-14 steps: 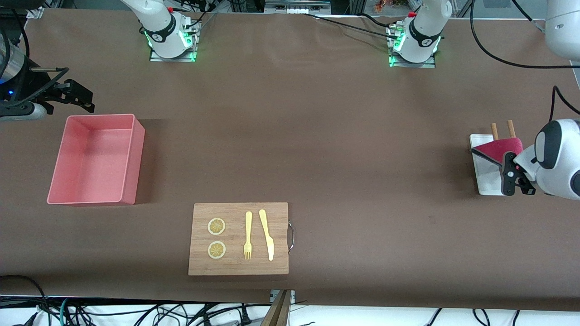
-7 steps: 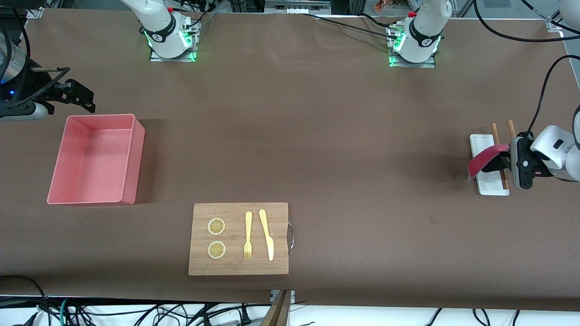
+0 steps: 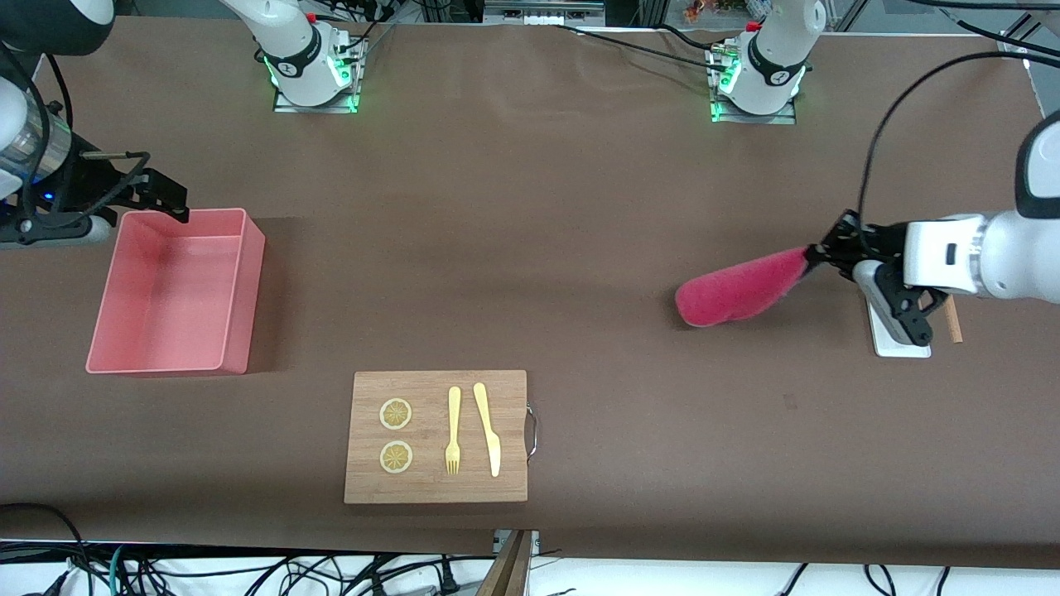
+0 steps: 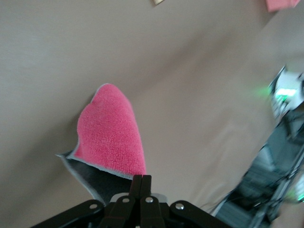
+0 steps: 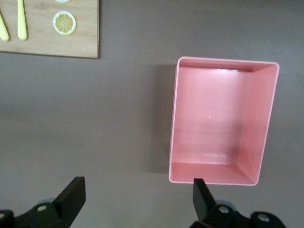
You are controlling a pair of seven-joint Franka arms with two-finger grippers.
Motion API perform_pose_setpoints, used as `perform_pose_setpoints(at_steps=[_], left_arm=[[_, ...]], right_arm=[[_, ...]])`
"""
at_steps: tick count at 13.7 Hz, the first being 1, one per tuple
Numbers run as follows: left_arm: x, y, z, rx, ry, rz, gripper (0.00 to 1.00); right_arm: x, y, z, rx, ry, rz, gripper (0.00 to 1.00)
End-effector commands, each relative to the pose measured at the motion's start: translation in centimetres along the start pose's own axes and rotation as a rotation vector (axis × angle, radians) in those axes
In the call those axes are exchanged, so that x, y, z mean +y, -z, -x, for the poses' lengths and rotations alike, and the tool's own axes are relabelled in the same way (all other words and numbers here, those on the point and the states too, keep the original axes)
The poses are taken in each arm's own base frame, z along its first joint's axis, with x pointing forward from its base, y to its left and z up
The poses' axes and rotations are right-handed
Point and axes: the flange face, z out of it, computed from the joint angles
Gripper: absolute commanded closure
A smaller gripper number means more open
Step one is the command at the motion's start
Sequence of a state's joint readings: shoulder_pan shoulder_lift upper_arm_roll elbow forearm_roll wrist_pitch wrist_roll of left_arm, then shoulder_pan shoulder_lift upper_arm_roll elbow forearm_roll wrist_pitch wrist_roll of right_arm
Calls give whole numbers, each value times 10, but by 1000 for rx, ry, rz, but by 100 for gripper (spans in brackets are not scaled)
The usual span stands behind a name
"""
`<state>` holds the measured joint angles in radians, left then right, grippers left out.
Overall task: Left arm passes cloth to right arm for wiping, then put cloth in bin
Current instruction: 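Lift the cloth with the left gripper and carry it toward the table middle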
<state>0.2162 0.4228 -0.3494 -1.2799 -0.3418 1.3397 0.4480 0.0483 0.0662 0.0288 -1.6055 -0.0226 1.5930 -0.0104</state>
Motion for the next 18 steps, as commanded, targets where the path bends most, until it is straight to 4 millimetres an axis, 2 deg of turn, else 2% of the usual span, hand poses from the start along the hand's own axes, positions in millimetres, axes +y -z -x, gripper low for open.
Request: perform_pose_setpoints(at_steps=[1, 2, 4, 7, 10, 14, 18], left_arm=[[44, -5, -25, 66, 137, 54, 100], [63, -9, -36, 96, 191, 70, 100], [118, -21, -62, 150, 265, 92, 100], [193, -45, -94, 232, 361, 132, 100], [260, -70, -119, 320, 534, 191, 100], [317, -94, -134, 399, 719, 283, 100], [316, -94, -135, 406, 754, 294, 100]], right_arm=[[-8, 6, 6, -41, 78, -42, 0], [-12, 18, 13, -21, 162, -72, 0], [-23, 20, 20, -30, 330, -171, 0], [-32, 34, 17, 10, 366, -216, 0], [-29, 32, 15, 6, 379, -212, 0], [-30, 29, 10, 9, 387, -218, 0], [-32, 26, 8, 7, 401, -224, 0]])
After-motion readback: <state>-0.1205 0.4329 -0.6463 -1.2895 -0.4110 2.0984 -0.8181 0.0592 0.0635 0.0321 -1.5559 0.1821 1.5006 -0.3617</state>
